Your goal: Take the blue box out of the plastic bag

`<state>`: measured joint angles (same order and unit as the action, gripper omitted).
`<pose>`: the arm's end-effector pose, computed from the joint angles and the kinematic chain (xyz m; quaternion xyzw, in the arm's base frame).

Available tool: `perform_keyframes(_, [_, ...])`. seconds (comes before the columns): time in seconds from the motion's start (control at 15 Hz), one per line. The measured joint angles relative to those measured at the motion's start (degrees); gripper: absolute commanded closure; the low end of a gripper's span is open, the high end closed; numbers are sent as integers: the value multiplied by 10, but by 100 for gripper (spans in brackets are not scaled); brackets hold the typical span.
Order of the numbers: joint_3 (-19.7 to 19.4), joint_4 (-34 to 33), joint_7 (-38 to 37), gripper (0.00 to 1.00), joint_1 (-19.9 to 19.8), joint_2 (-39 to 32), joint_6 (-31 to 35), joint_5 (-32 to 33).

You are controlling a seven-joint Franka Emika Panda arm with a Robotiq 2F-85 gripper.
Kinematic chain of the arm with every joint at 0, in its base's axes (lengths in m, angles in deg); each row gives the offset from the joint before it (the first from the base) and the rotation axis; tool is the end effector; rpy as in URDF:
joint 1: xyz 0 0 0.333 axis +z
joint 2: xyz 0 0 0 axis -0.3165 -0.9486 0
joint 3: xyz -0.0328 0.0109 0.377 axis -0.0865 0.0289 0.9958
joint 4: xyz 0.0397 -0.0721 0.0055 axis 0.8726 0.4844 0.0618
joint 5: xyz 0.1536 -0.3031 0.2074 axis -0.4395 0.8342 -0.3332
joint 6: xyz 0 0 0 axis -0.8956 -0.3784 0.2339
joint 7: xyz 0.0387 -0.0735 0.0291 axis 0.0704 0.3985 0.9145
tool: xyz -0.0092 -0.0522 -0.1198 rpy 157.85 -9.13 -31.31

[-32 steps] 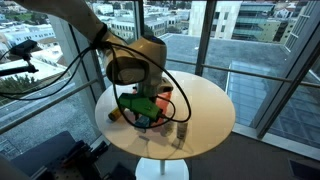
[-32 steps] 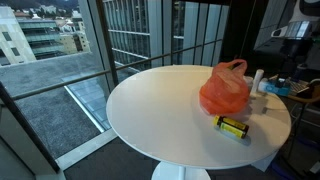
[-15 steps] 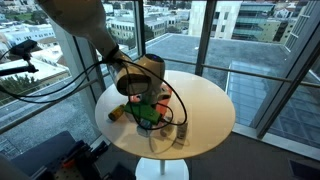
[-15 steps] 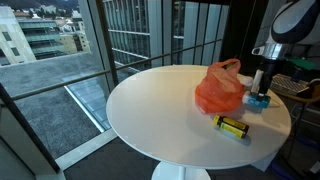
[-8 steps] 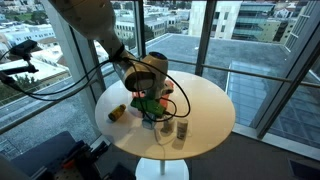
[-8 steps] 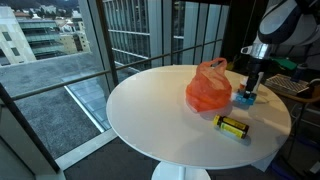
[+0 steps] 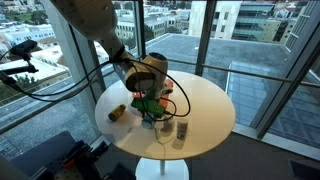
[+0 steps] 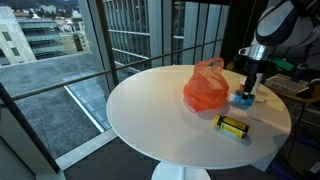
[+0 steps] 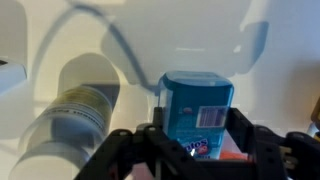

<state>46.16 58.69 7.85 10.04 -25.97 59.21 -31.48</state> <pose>0.5319 -0.0466 0.2073 -0.9775 -0.1957 0.0136 0.0775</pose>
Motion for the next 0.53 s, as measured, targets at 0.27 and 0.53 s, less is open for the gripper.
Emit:
perform_keyframes(0.27, [0,18,0,59,0,0,0,18])
perform_keyframes(0.53, [0,27,0,7,0,0,0,22])
